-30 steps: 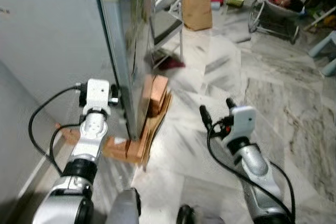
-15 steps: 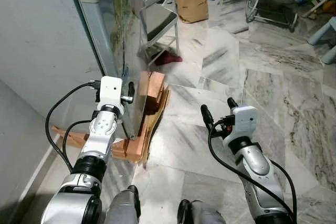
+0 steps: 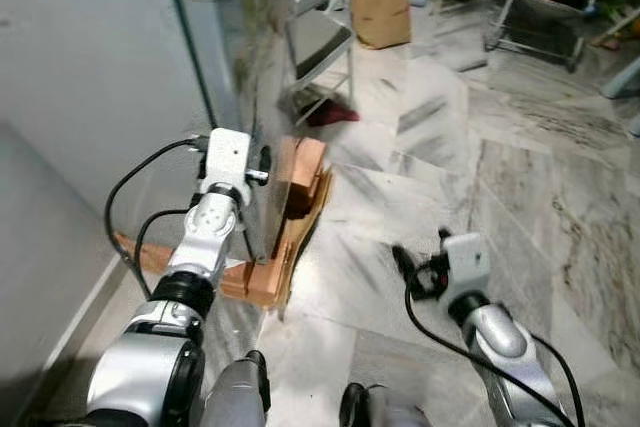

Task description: Restocking fridge

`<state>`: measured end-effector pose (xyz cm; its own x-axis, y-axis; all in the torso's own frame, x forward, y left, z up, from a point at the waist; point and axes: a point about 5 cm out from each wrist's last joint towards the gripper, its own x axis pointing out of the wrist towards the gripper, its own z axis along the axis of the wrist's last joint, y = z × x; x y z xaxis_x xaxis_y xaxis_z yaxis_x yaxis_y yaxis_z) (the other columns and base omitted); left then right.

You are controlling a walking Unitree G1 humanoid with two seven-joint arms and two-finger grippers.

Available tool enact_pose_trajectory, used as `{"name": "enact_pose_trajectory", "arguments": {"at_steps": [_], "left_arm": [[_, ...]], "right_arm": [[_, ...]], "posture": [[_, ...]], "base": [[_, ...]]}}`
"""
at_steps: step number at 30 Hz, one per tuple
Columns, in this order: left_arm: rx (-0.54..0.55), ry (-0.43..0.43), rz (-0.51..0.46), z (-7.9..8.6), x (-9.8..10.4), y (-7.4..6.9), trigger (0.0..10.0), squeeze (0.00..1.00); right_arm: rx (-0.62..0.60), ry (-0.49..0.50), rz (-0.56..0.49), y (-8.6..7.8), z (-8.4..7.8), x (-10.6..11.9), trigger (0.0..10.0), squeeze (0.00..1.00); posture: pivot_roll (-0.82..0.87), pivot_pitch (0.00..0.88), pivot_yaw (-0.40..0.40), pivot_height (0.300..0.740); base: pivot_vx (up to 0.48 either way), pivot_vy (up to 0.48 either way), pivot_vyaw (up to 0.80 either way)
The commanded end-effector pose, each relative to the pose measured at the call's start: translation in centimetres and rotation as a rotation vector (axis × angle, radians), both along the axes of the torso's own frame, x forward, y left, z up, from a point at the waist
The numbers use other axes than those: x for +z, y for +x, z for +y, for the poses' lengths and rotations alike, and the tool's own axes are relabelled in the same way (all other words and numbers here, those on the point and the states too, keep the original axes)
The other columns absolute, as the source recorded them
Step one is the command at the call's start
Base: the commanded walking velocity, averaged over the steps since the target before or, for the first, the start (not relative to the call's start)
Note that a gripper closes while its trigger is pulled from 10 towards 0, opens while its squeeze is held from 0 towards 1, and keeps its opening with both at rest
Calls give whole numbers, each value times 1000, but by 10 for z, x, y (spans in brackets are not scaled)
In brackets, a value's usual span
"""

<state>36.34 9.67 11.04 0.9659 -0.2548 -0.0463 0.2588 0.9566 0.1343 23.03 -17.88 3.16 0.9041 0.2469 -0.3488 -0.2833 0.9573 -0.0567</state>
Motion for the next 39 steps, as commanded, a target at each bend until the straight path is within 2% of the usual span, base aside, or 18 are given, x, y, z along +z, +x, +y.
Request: {"name": "enact_pose_trajectory", "arguments": {"at_steps": [1, 2, 5, 6, 9, 12, 13, 16, 17, 19, 21, 22, 25, 28, 29, 32, 37, 39], "left_arm": [[-352, 24, -217, -80, 51, -7, 10000, 0], [-432, 19, -246, -98, 56, -16, 10000, 0], [-529, -4, -281, -122, 64, -29, 10000, 0], [-639, -66, -315, -151, 76, -47, 10000, 0], [-685, -114, -333, -165, 86, -55, 10000, 0], [-585, -105, -314, -147, 85, -35, 10000, 0], [-519, -104, -301, -130, 84, -25, 10000, 0], [-431, -104, -302, -98, 83, -14, 10000, 0], [-431, -104, -302, -98, 83, -14, 10000, 0], [-342, -87, -304, -68, 76, -10, 10000, 0], [-314, -56, -295, -55, 69, -10, 10000, 0], [-266, -39, -246, -37, 56, -10, 10000, 0], [-134, -30, -193, -3, 31, -19, 10000, 0], [-14, -10, -132, 31, 5, -37, 10000, 0], [43, 11, -103, 51, -6, -48, 10000, 0], [123, 32, -85, 78, -11, -58, 10000, 0], [192, 70, -67, 102, -14, -75, 10000, 0], [199, 78, -65, 104, -15, -78, 10000, 0]], "right_arm": [[47, 1, 21, -1, 6, -2, 10000, 0], [58, 1, 31, -2, 8, -3, 10000, 0], [73, 8, 45, -3, 10, -5, 10000, 0], [112, 13, 74, -7, 14, -8, 10000, 0], [138, 16, 89, -7, 17, -10, 10000, 0], [144, 18, 93, -6, 19, -11, 10000, 0], [147, 20, 95, -6, 19, -12, 10000, 0], [152, 25, 90, -5, 21, -14, 10000, 0], [152, 25, 90, -5, 21, -14, 10000, 0], [142, 39, 68, -2, 23, -16, 10000, 0], [130, 48, 50, 0, 24, -15, 10000, 0], [107, 56, 19, 4, 24, -12, 10000, 0], [65, 80, -32, 9, 23, -5, 10000, 0], [28, 101, -76, 14, 22, 4, 10000, 0], [20, 106, -91, 18, 22, 7, 10000, 0], [20, 117, -111, 21, 26, 12, 10000, 0], [34, 121, -129, 24, 36, 18, 10000, 0], [36, 123, -133, 25, 37, 19, 10000, 0]], "posture": [[51, 109, -71, 740], [50, 109, -72, 740], [49, 106, -70, 740], [47, 105, -68, 740], [48, 104, -64, 740], [50, 102, -59, 740], [53, 102, -57, 740], [65, 101, -53, 740], [65, 101, -53, 740], [67, 97, -48, 740], [67, 97, -48, 740], [68, 96, -47, 740], [68, 96, -45, 740], [78, 97, -48, 740], [85, 99, -50, 740], [98, 101, -53, 740], [114, 104, -59, 740], [115, 104, -58, 740]], "base": [[0, 0, 0], [0, 0, 0], [0, 0, 0], [0, 0, 0], [0, 0, 0], [0, 0, 0], [0, 0, 0], [0, 0, 0], [0, 0, 0], [0, 0, 0], [0, 0, 0], [0, 0, 0], [0, 0, 0], [0, -305, 0], [0, -461, 0], [0, -467, 0], [0, -472, -254], [0, -472, 0]]}}
